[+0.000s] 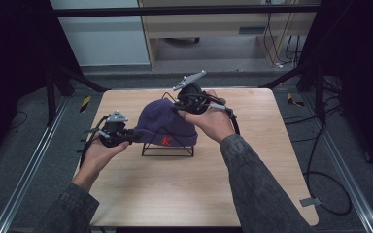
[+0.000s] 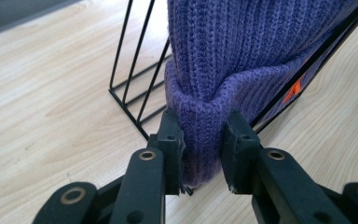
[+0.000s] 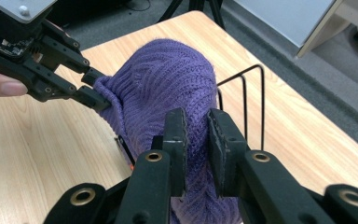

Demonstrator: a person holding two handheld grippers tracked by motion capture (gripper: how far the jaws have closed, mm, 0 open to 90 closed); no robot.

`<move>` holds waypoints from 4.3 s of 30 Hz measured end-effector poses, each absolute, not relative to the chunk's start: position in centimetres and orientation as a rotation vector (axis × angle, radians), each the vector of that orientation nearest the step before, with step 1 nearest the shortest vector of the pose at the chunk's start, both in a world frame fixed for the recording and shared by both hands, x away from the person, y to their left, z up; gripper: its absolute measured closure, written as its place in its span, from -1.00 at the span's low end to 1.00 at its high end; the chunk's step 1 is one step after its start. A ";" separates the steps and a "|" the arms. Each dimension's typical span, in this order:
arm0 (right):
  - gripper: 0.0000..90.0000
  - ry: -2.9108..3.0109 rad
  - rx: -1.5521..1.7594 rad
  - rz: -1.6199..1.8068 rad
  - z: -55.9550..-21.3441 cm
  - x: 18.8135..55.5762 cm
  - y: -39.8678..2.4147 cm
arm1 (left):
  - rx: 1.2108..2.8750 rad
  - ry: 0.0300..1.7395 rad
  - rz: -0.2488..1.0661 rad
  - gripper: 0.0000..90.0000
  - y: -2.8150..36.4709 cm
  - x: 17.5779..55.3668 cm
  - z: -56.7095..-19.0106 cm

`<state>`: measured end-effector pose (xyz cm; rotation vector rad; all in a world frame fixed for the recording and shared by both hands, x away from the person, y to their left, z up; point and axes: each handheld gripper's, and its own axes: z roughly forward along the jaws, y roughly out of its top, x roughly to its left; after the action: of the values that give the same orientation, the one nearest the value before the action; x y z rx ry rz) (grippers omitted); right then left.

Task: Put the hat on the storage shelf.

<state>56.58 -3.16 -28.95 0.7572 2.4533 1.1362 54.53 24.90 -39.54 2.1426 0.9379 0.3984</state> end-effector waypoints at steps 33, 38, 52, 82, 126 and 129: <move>0.49 2.465 0.797 1.152 -31.1 55.0 -2.8 | 2.085 1.090 0.430 -0.06 26.3 53.7 -42.5; 0.30 2.420 0.811 1.172 -30.6 53.7 -3.7 | 2.065 1.150 0.476 -0.34 27.4 52.3 -42.8; -0.01 2.331 0.888 1.191 -29.8 53.1 -8.5 | 2.011 1.238 0.490 -0.79 29.1 50.1 -44.1; -0.85 2.158 1.178 1.185 -34.7 52.5 -19.1 | 2.084 1.347 0.450 -0.87 31.3 49.7 -48.8; -0.75 2.119 1.571 0.997 -50.0 51.0 -23.2 | 2.149 1.284 0.492 -1.00 30.3 49.7 -50.1; -0.75 2.095 1.566 0.989 -50.3 50.9 -23.0 | 2.154 1.276 0.493 -1.00 30.1 49.8 -50.1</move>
<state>50.90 -22.98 -50.29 1.5656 2.0948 0.9889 49.78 30.13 -50.13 2.1541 1.2756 0.4927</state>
